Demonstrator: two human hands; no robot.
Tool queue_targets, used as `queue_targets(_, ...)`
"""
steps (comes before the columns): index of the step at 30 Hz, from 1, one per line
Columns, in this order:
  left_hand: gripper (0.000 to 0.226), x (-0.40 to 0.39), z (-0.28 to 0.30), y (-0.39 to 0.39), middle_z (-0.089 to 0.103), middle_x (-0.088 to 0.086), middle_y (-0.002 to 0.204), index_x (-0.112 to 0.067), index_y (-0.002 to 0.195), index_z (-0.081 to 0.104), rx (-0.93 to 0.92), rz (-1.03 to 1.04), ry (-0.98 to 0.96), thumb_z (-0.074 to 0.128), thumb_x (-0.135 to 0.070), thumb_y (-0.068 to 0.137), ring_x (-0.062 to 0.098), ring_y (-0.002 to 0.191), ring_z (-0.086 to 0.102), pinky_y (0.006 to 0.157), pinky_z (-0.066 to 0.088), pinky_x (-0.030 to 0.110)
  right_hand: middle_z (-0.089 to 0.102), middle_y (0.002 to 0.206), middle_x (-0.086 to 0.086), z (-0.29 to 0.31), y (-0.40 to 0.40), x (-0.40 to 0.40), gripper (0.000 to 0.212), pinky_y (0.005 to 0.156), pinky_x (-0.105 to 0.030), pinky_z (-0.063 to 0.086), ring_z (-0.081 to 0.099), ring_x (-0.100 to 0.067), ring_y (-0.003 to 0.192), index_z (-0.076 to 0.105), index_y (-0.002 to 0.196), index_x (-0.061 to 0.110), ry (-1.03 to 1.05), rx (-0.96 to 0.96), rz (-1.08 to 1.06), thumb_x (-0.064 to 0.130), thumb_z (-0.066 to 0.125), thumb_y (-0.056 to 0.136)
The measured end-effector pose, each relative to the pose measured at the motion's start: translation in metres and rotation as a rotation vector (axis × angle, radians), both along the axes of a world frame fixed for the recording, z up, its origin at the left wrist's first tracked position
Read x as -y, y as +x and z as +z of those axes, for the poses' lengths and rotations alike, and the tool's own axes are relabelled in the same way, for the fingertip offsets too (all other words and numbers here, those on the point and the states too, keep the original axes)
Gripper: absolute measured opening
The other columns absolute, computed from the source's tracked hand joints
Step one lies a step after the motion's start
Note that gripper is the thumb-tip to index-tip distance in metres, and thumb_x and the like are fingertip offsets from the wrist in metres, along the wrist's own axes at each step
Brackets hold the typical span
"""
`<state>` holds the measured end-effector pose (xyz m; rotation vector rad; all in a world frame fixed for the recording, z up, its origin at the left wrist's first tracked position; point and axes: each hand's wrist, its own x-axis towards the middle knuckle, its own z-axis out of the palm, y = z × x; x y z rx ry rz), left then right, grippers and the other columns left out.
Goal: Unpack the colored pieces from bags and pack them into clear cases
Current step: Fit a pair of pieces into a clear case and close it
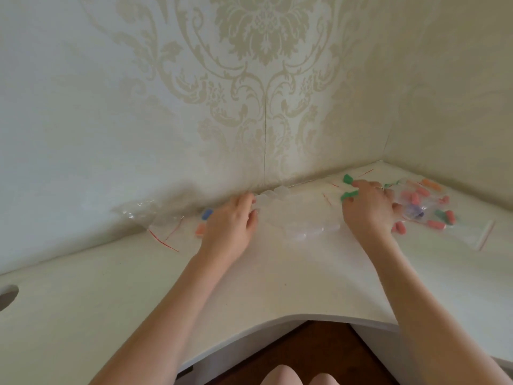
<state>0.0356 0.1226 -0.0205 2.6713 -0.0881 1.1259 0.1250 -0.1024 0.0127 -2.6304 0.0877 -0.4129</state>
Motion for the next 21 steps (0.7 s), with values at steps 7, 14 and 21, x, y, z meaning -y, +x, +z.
queue_targets(7,0.012,0.029,0.000,-0.002,0.063,0.004,0.074,-0.008,0.089,0.060,-0.014,-0.222,0.034,0.057,-0.017,0.082,0.027,0.054,0.057,0.048,0.039,0.026,0.063,0.108,-0.010,-0.019,-0.024,0.036,0.018,0.081,-0.038,0.050,0.055,-0.032,0.101,0.068,0.101,0.013,-0.105,-0.206,-0.038,0.012,0.054,0.090)
queue_targets(14,0.004,0.062,0.007,-0.016,0.064,-0.008,0.080,-0.015,0.090,0.066,-0.160,-0.418,-0.555,0.063,-0.014,0.089,0.007,0.070,0.061,0.066,0.049,0.018,0.070,0.077,0.001,0.001,-0.047,0.024,0.008,0.065,-0.025,0.048,0.062,-0.014,0.072,0.073,0.085,0.015,0.477,0.323,0.133,0.011,0.067,0.085)
queue_targets(21,0.017,0.094,0.019,0.010,0.069,0.020,0.091,0.000,0.092,0.060,-0.295,-0.472,-1.369,0.068,-0.015,0.087,0.029,0.081,0.070,0.074,0.059,0.033,0.063,0.068,-0.006,-0.011,-0.051,-0.026,0.015,0.056,-0.024,0.042,0.057,-0.019,0.065,0.058,0.067,0.009,0.669,0.140,0.409,0.002,0.066,0.078)
